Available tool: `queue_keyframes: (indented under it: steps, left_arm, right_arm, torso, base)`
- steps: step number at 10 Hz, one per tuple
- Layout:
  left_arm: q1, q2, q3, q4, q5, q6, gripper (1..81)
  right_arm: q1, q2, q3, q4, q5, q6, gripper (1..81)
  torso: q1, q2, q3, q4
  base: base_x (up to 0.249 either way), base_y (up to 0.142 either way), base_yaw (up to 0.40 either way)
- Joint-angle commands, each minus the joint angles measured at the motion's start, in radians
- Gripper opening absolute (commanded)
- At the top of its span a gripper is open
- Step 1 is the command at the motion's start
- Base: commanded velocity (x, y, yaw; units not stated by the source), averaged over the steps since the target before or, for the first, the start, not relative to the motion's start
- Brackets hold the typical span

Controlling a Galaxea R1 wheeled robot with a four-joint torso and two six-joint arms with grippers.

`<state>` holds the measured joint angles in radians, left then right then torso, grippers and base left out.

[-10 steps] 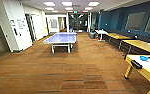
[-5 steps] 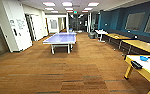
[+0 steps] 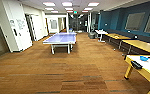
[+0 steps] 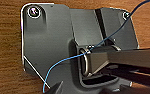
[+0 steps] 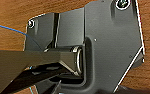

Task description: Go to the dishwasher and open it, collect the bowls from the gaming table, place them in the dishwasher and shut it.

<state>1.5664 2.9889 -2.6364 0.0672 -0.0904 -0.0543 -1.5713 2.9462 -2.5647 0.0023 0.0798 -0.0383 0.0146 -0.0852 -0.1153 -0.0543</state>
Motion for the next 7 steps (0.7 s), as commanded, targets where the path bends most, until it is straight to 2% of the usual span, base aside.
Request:
queue_keyframes:
  steps: [1, 2, 3, 7]
  left_arm:
    - [-0.035, -0.008, 0.004, 0.011, 0.051, 0.004, 81.1]
    - [-0.035, -0.01, 0.004, 0.011, 0.051, 0.005, 81.1]
    - [-0.033, -0.008, 0.004, 0.011, 0.051, 0.005, 81.1]
    - [-0.033, -0.004, 0.004, 0.016, 0.052, 0.008, 81.1]
  right_arm:
    - [0.038, 0.0, 0.005, -0.012, -0.054, -0.005, 81.1]
    - [0.038, 0.0, 0.005, -0.012, -0.054, -0.005, 81.1]
    - [0.038, -0.002, 0.005, -0.012, -0.054, -0.005, 81.1]
    - [0.039, 0.0, 0.003, -0.012, -0.054, -0.005, 81.1]
  torso:
    - [0.0, 0.0, 0.0, 0.0]
    - [0.0, 0.0, 0.0, 0.0]
    - [0.0, 0.0, 0.0, 0.0]
    - [-0.001, 0.0, 0.0, 0.0]
  base:
    - [0.0, 0.0, 0.0]
    - [0.0, 0.0, 0.0]
    - [0.0, 0.0, -0.291]
    - [0.0, 0.0, -0.398]
